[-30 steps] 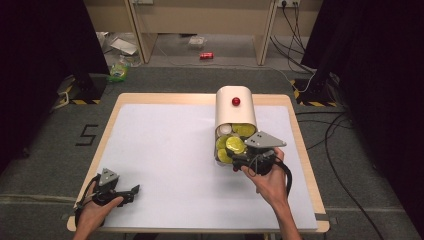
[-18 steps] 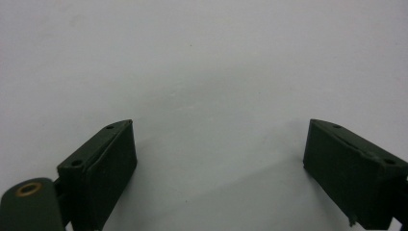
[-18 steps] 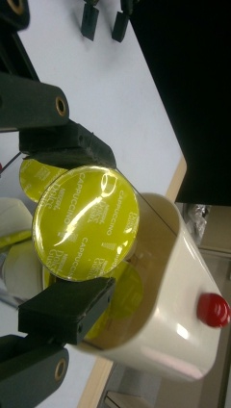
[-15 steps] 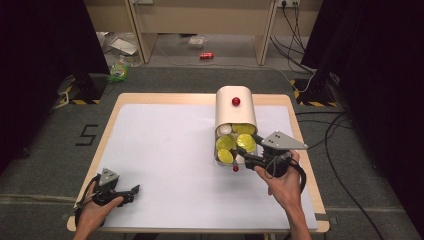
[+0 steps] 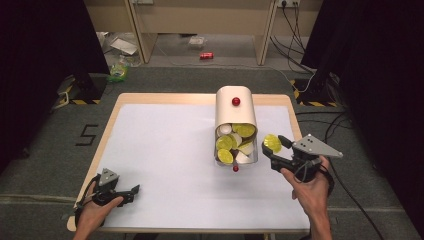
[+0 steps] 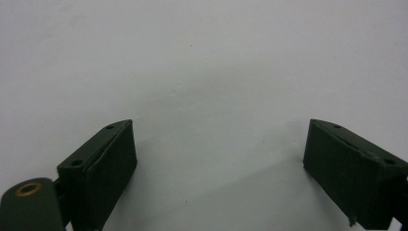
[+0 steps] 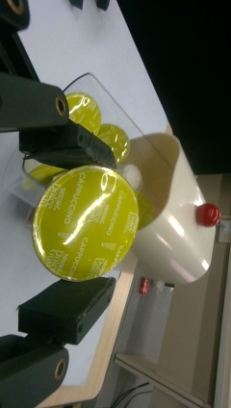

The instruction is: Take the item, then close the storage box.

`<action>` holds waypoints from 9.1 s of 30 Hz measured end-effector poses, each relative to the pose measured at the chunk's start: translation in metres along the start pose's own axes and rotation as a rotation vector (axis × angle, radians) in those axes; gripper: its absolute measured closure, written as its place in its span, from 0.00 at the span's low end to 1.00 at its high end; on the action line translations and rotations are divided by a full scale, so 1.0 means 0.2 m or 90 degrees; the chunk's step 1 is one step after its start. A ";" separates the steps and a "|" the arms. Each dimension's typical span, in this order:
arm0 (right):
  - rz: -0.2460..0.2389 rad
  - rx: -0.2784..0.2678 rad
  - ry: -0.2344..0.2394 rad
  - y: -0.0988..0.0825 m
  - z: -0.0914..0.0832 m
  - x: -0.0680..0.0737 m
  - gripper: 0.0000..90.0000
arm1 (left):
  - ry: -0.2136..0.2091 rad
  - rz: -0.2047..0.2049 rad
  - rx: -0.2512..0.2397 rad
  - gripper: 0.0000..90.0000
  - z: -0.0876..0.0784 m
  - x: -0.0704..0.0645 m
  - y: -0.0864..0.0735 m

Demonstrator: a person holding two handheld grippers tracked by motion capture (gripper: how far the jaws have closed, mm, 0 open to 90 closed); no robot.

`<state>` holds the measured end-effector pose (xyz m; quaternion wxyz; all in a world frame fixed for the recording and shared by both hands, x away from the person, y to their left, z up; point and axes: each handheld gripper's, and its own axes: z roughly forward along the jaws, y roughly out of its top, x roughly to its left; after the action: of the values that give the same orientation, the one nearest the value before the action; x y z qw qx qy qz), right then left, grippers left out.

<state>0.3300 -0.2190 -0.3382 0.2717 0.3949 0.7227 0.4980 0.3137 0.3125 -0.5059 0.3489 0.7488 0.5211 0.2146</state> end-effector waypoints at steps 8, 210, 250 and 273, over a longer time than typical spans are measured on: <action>0.009 0.005 -0.033 -0.06 0.00 -0.07 0.43 | 0.000 0.000 0.000 0.12 0.00 0.00 0.00; -0.013 0.004 0.001 -0.41 0.10 0.07 0.27 | -0.003 -0.002 0.000 0.11 0.00 0.00 0.00; 0.009 -0.015 -0.029 -0.39 0.21 0.09 0.24 | -0.002 0.000 0.000 0.11 0.00 0.00 0.00; 0.005 -0.017 -0.033 -0.35 0.28 0.08 0.19 | -0.002 0.000 0.001 0.11 0.00 0.00 0.00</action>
<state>0.3442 -0.1898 -0.4238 0.2934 0.4069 0.7070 0.4985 0.3140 0.3124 -0.5059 0.3494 0.7493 0.5207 0.2130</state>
